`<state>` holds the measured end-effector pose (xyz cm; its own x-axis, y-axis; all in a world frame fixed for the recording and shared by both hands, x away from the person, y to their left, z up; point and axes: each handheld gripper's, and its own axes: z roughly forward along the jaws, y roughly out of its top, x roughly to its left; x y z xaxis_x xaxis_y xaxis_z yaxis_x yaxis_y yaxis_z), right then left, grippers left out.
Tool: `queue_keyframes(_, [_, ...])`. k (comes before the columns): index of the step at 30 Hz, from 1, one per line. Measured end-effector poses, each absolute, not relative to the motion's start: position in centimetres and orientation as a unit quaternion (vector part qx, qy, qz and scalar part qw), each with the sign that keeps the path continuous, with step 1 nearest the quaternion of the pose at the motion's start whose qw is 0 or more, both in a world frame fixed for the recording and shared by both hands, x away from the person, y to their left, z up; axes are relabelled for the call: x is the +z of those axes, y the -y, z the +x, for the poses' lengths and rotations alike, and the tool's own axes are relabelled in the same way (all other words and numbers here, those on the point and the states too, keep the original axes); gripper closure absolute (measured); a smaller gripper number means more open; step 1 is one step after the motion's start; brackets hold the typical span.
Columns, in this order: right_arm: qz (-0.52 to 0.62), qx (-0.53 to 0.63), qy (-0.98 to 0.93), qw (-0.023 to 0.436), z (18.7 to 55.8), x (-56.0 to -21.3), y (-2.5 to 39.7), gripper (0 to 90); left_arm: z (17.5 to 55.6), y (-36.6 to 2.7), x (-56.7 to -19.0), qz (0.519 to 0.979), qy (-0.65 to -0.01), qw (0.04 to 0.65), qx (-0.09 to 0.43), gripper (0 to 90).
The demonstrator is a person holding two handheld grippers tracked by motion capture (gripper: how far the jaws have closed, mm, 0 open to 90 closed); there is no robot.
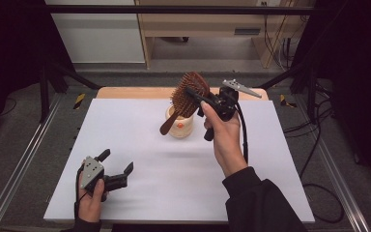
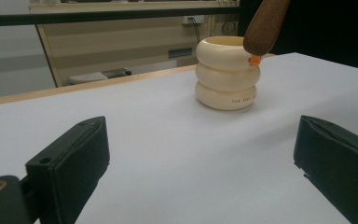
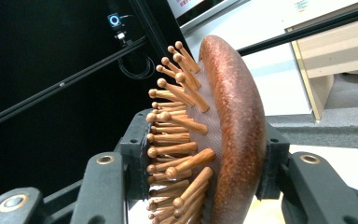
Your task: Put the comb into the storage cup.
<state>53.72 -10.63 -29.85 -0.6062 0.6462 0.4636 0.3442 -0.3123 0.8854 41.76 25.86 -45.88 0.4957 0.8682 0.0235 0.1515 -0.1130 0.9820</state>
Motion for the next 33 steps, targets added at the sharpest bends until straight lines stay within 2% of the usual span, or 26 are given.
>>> queue_keyframes(33, [0.443, 0.683, -0.567, 0.127, 55.7, -28.8, 9.9, 50.1, 41.8, -25.6, -45.9, 0.673, -0.376, 0.543, 0.331, 1.8])
